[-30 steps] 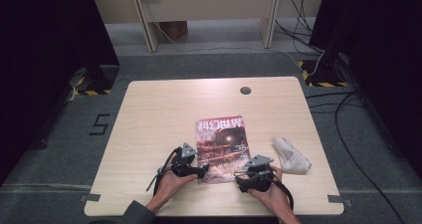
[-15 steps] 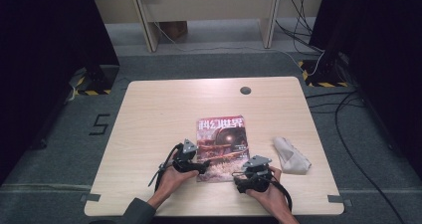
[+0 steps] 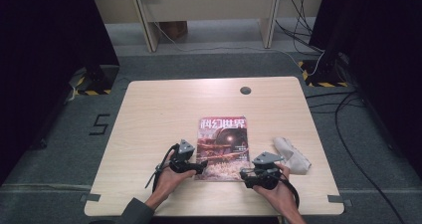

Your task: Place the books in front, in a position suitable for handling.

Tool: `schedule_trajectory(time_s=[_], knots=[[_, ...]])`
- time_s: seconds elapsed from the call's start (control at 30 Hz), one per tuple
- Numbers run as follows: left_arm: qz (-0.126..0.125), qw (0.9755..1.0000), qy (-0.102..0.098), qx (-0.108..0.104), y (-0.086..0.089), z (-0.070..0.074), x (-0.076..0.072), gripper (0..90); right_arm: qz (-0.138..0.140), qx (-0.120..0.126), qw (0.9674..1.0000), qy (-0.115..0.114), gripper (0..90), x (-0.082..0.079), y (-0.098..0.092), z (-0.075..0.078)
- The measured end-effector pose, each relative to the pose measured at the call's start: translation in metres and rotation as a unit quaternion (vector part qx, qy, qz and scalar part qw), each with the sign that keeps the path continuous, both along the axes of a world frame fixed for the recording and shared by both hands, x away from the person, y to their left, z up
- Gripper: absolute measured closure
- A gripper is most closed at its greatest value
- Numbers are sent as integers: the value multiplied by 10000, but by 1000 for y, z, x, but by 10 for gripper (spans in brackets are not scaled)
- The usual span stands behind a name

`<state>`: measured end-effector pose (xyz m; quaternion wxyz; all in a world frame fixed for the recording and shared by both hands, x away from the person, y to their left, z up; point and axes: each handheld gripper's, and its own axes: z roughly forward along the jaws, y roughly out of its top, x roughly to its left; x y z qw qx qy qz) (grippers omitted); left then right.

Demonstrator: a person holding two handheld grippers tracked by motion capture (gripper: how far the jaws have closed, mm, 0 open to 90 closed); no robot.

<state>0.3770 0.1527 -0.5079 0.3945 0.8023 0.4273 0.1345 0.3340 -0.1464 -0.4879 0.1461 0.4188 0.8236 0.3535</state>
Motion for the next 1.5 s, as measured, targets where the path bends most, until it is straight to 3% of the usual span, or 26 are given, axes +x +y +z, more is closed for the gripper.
schedule_trajectory(time_s=[0.2,0.6,0.67,1.03,1.5], knots=[[-30,9997,-103,-238,10,8,-12,214,-205,47,9993,-319,400,10,-25,16],[122,9987,-209,-447,34,15,-38,199,-669,134,9960,-582,407,16,-66,31],[156,9986,-208,-460,40,15,-43,199,-875,157,9943,-587,407,17,-78,32],[116,9988,-148,-463,48,15,-57,197,-1342,30,9896,-512,412,21,-106,29],[-24,9993,-91,-352,43,13,-61,195,-1502,-154,9884,-169,396,29,-121,9]])
